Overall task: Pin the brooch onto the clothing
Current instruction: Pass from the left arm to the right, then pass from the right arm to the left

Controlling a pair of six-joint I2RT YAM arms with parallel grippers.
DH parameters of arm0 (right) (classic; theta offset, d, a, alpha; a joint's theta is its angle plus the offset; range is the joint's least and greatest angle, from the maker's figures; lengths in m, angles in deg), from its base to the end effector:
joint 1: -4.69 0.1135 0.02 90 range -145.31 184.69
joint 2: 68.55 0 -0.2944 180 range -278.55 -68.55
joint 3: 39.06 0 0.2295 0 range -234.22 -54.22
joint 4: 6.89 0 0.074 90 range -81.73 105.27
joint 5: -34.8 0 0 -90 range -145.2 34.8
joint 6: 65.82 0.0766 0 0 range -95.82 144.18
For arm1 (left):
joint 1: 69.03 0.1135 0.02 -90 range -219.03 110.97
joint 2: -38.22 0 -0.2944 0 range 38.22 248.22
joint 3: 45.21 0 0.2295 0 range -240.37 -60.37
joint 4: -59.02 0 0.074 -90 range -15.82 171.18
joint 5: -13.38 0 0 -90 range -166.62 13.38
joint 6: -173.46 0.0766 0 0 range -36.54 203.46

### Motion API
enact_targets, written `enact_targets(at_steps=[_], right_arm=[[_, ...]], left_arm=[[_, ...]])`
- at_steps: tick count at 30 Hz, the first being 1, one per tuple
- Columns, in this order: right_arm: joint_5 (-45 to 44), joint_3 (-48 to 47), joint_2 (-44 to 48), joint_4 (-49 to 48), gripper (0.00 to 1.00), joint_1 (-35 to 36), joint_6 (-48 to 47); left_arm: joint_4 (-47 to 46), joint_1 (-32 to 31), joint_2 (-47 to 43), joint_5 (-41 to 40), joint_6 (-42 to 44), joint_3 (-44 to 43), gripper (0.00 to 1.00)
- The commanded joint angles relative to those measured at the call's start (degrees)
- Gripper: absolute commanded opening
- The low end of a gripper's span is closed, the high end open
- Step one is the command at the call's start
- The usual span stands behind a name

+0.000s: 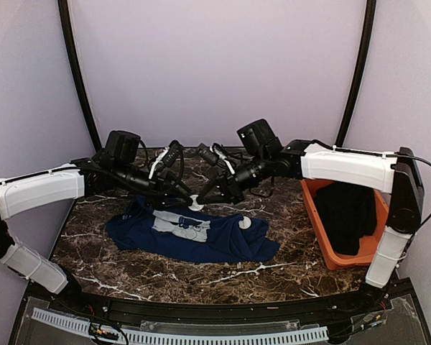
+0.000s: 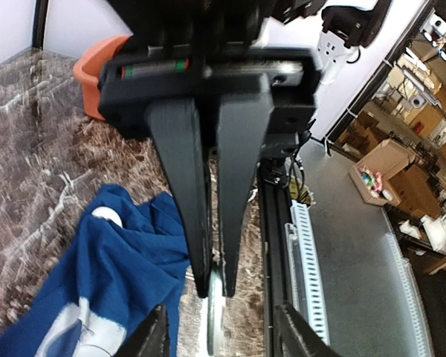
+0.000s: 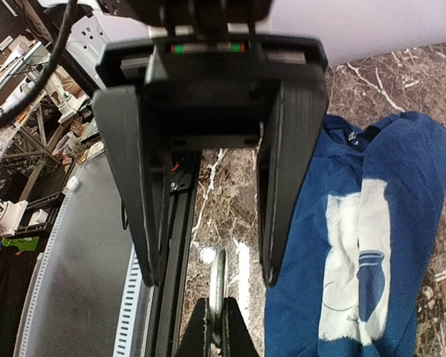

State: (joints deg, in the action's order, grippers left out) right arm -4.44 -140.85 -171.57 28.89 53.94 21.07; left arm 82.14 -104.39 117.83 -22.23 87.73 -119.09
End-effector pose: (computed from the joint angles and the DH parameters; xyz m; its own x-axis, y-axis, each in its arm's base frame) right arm 0.2250 0.3520 0.3217 -0.3445 -0.4523 -0.8226 -0.9029 -0.0803 0.4222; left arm 0.2079 -0.2239 0.3229 -0.3241 0.2831 -0.9027 0.9445 0.0418 -0.3260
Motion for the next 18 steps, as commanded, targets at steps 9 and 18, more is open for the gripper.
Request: enact_targets(at_steps=[9,18], right_arm=[[-4.5,21.0,9.0,-47.5,0.00,0.6,26.4],[-14.8,27.3,9.8,-63.1,0.00,0.6,32.1]], left_arm=[[-18.8,5.0,-4.8,5.8,-12.5,5.4,0.63],[-19.4,5.0,-4.5,7.2,-13.1,5.4,0.59]])
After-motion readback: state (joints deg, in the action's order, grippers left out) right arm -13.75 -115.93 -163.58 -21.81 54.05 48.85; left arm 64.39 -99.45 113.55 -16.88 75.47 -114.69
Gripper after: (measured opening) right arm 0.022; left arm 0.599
